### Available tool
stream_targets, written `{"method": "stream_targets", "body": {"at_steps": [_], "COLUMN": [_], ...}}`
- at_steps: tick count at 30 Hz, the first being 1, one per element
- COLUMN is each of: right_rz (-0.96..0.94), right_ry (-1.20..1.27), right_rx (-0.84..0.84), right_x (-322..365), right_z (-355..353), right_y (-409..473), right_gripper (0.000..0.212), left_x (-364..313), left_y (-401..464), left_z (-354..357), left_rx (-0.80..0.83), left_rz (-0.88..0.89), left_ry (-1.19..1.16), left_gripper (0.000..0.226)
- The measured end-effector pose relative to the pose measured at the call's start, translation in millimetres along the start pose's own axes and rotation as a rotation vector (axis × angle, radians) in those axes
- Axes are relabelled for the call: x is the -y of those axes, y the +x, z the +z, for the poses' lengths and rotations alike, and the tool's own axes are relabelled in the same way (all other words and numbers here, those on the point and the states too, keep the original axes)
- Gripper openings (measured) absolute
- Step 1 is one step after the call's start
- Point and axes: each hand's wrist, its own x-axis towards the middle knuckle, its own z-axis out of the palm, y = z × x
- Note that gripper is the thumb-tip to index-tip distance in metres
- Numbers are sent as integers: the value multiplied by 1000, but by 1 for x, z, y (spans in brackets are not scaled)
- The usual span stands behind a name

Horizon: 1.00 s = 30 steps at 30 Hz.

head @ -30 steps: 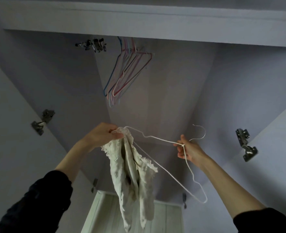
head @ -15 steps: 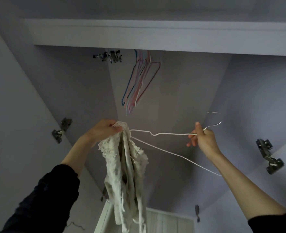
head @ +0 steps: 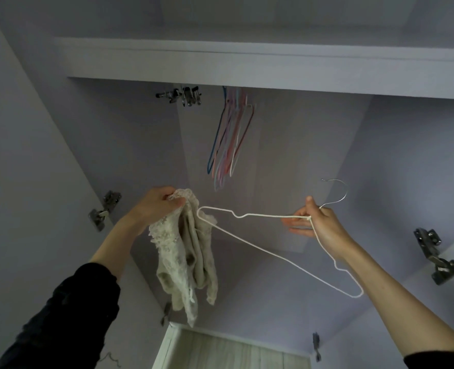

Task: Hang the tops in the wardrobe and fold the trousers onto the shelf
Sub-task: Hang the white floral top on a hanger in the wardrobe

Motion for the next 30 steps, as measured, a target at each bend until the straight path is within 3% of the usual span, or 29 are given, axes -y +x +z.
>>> {"method": "stream_targets", "body": {"at_steps": [6,13,19,24,28,30], "right_rz": [-7,-48,-138,-153,-182,-200], "right_ry": [-42,-125,-609,-403,-255,-236], "right_rx": [48,-14,29,6,95,121], "right_x": [8,3,-12,-11,2,8], "right_z": [15,39,76,74,64,60], "right_y": [-5,4,2,0,-8,-8], "right_gripper": [46,52,54,48,46,47], "left_x": [-5,-16,-47,-66,-76,-79], "left_y": [-2,-9,-15,-26,-30,-30], "left_z": [0,10,35,46,59,65], "left_rx": [58,115,181,227,241,273], "left_rz": [23,40,159,240,410,415], "left_ry": [-39,-11,2,22,308,431], "left_gripper": [18,23,30,25,17,20]}}
